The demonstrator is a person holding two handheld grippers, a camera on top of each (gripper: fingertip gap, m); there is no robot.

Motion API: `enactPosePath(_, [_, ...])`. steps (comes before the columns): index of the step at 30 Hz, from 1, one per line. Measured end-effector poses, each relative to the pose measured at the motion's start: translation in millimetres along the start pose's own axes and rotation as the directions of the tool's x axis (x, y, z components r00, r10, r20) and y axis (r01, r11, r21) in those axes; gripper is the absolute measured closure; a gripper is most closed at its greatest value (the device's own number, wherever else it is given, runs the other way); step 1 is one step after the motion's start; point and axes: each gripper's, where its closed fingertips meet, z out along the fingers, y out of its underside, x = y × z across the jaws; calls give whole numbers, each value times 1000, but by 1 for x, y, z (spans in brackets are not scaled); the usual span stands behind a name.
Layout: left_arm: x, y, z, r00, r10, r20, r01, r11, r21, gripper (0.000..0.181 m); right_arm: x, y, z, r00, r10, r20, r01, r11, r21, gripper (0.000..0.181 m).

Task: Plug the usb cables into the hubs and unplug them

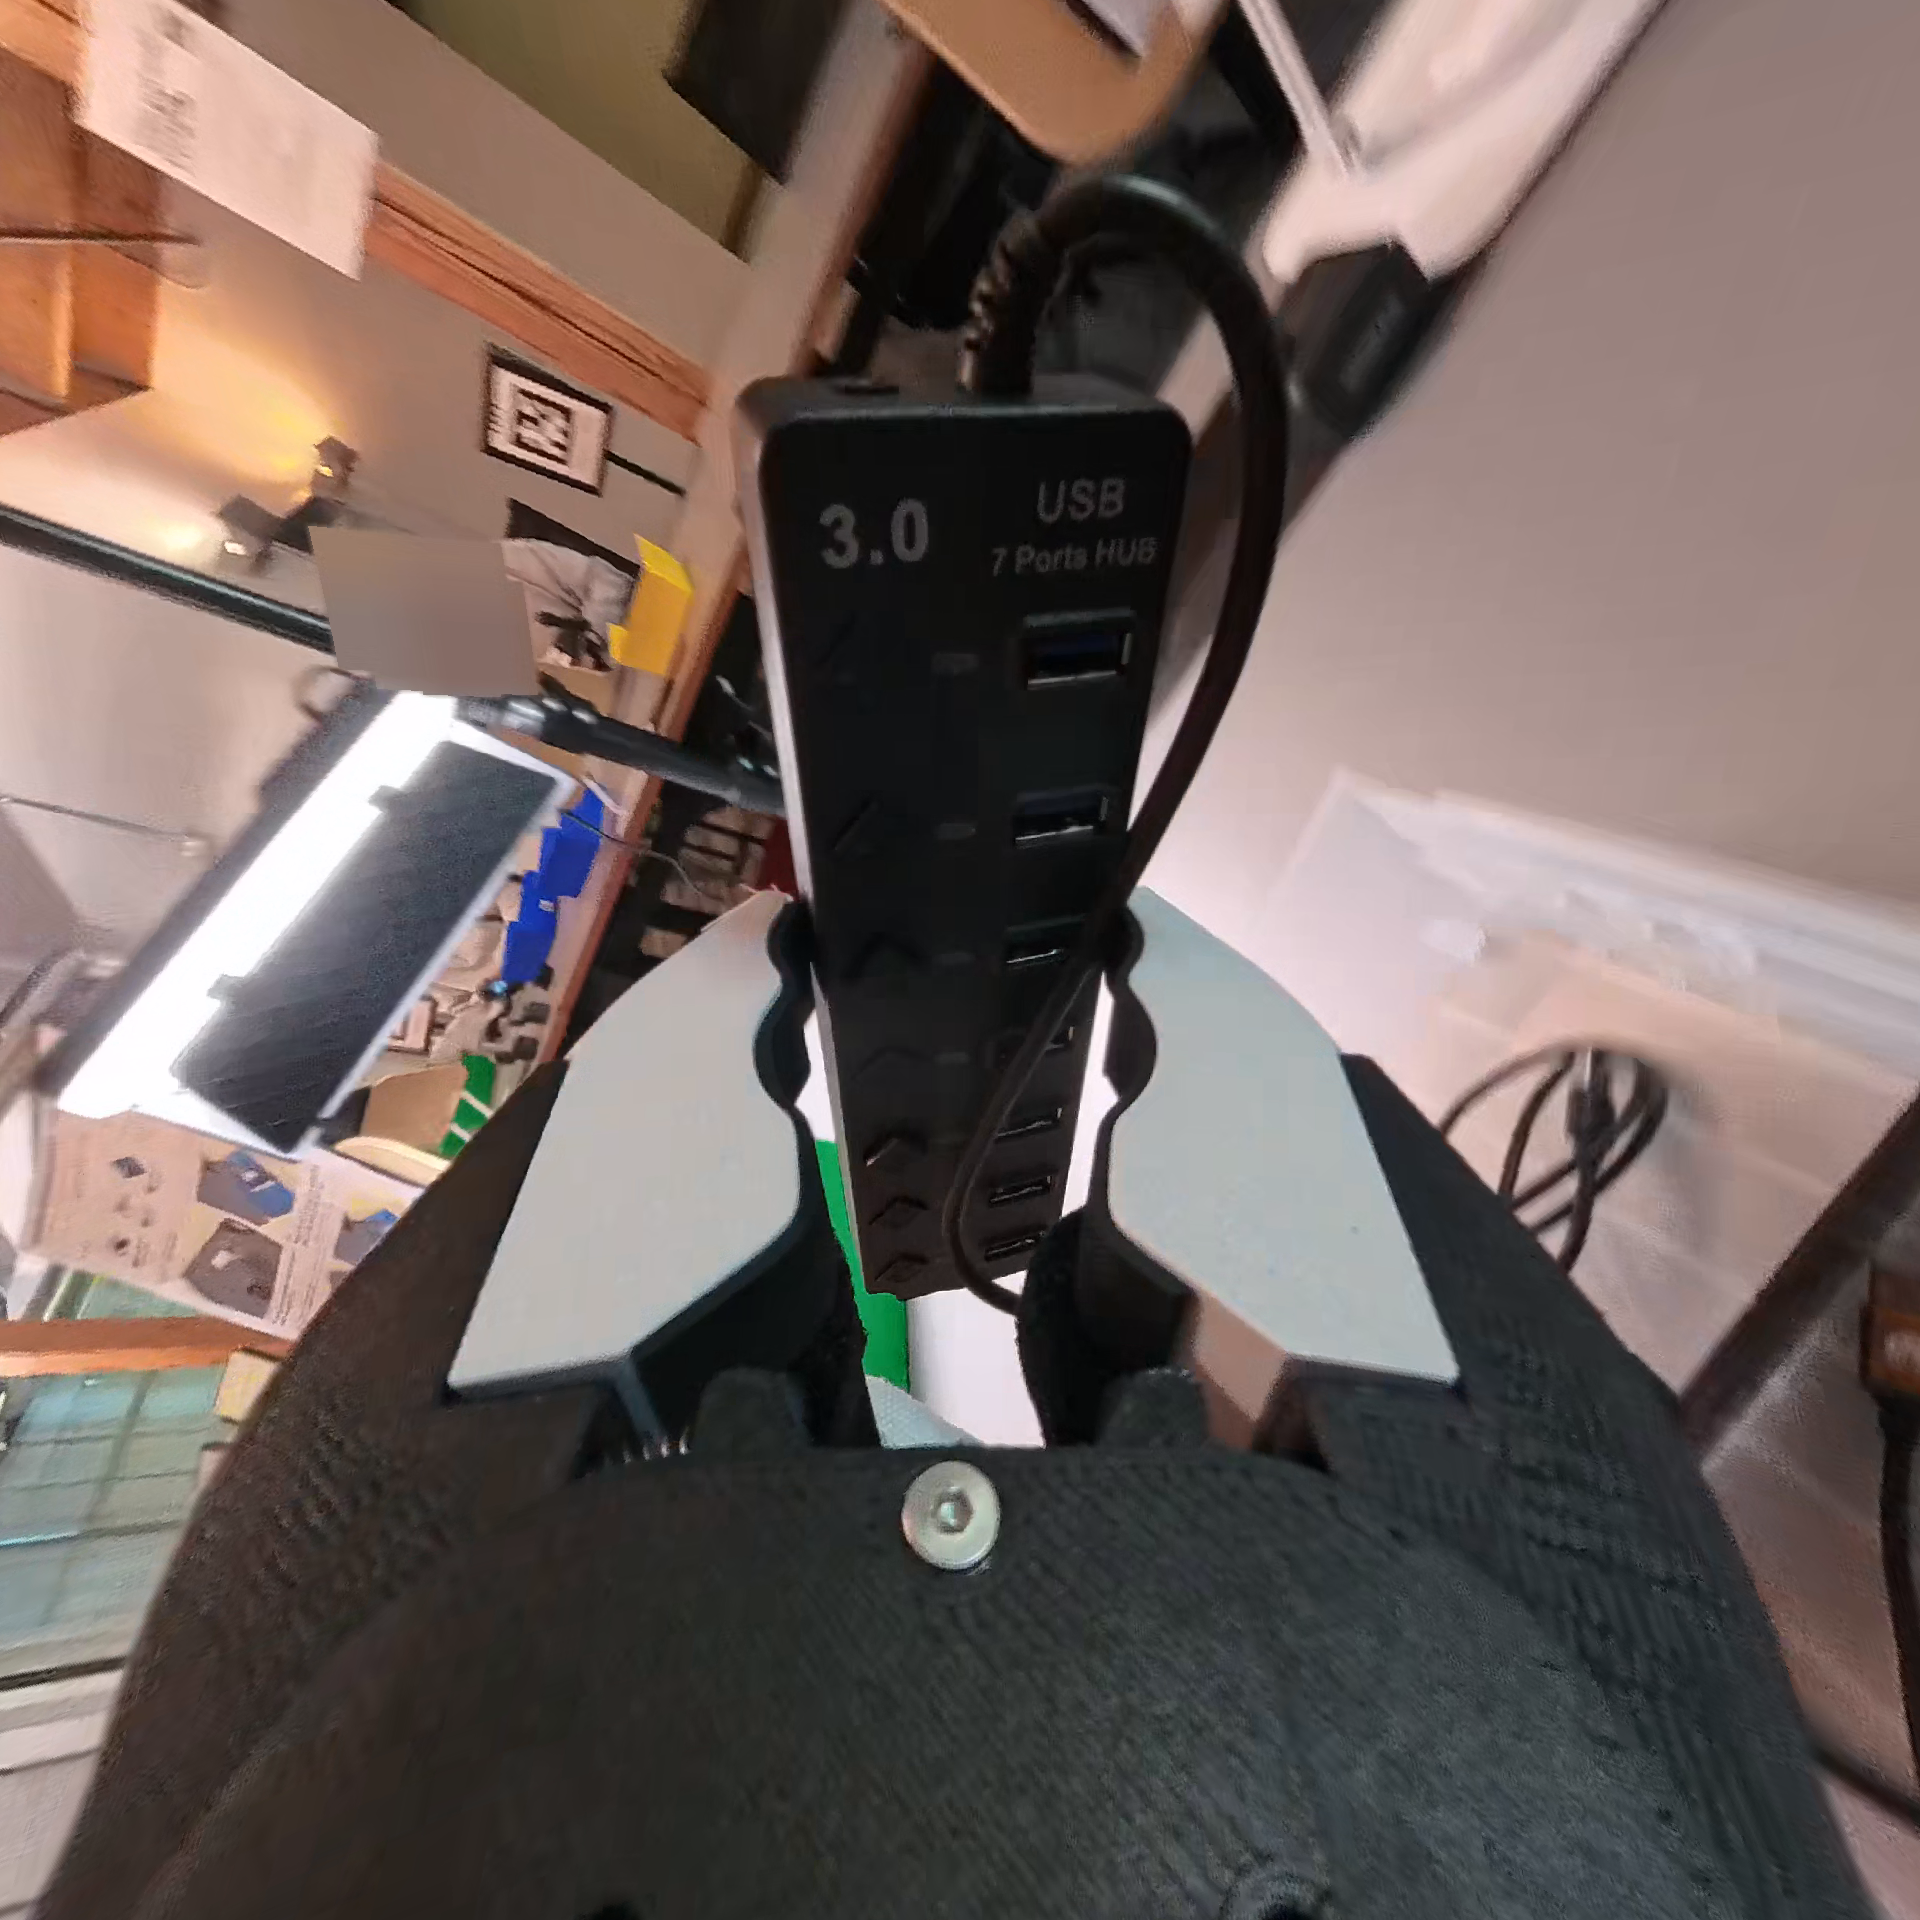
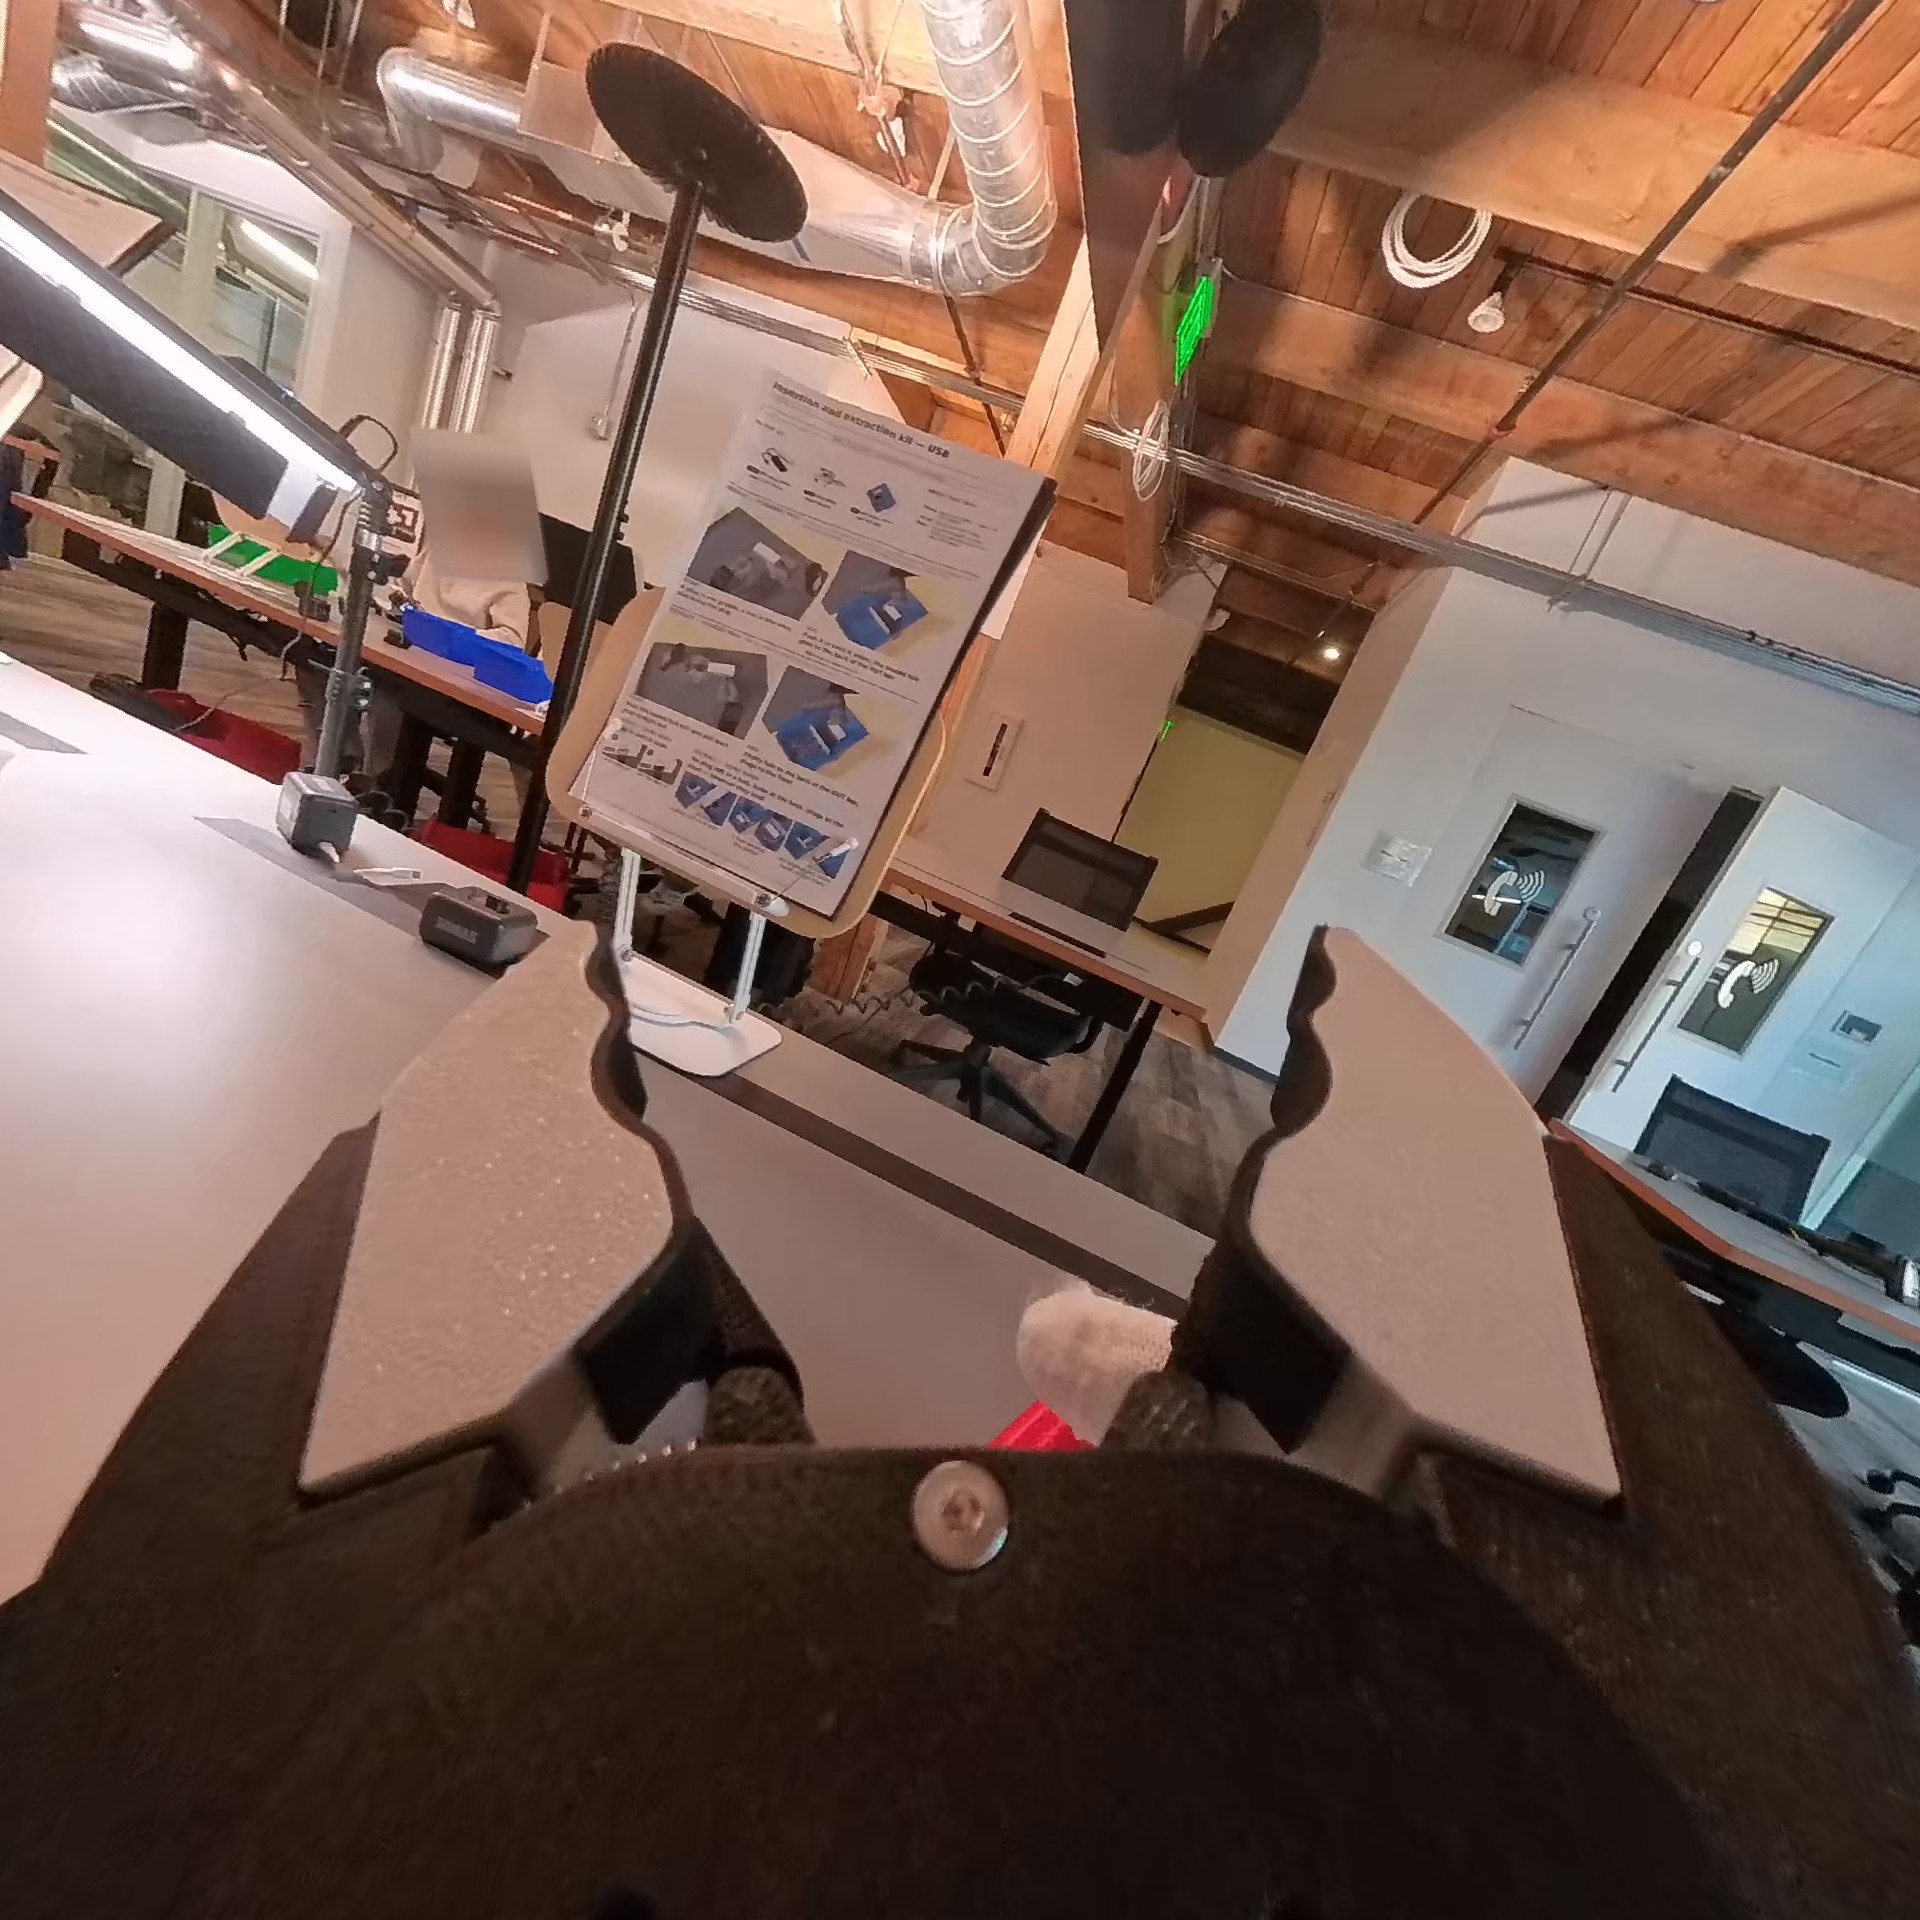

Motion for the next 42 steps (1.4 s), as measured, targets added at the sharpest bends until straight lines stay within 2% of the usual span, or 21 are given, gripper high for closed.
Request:
enactPosePath(5, [-39,-82,-28,982,-162,96,136,964,230,127,-7,1,1,999,8,31,-8,1000,-16,63])
enactPosePath(8, [-52,-137,-46,972,-216,95,167,915,368,127,-11,2,2,999,6,47,-4,1000,-24,64])
enactPosePath(11, [-48,-193,-58,976,-213,48,167,871,463,127,-15,2,3,998,0,58,2,999,-34,64])
enactPosePath(15, [-14,-261,-73,975,-208,-79,214,779,589,127,-25,5,6,995,9,99,-3,998,-56,67])
enactPosePath(18, [30,-301,-80,958,-188,-216,284,709,645,126,-37,7,11,989,17,145,-7,998,-67,68])
enactPosePath(21, [86,-329,-80,934,-148,-325,337,663,668,126,-52,9,17,980,31,199,-16,997,-78,71])
enactPosePath(27, [217,-353,-61,854,-91,-512,448,629,636,126,-88,17,32,950,74,303,-45,994,-103,76])
enactPosePath(32, [298,-348,-47,804,-79,-589,490,648,583,126,-134,20,48,893,159,421,-127,986,-104,83])
enactPosePath(37, [333,-331,-41,808,-81,-584,473,680,560,126,-194,37,65,808,254,531,-192,966,-171,86])
enactPosePath(42, [348,-311,-35,833,-86,-547,430,721,543,127,-238,59,75,747,313,587,-209,948,-241,88])
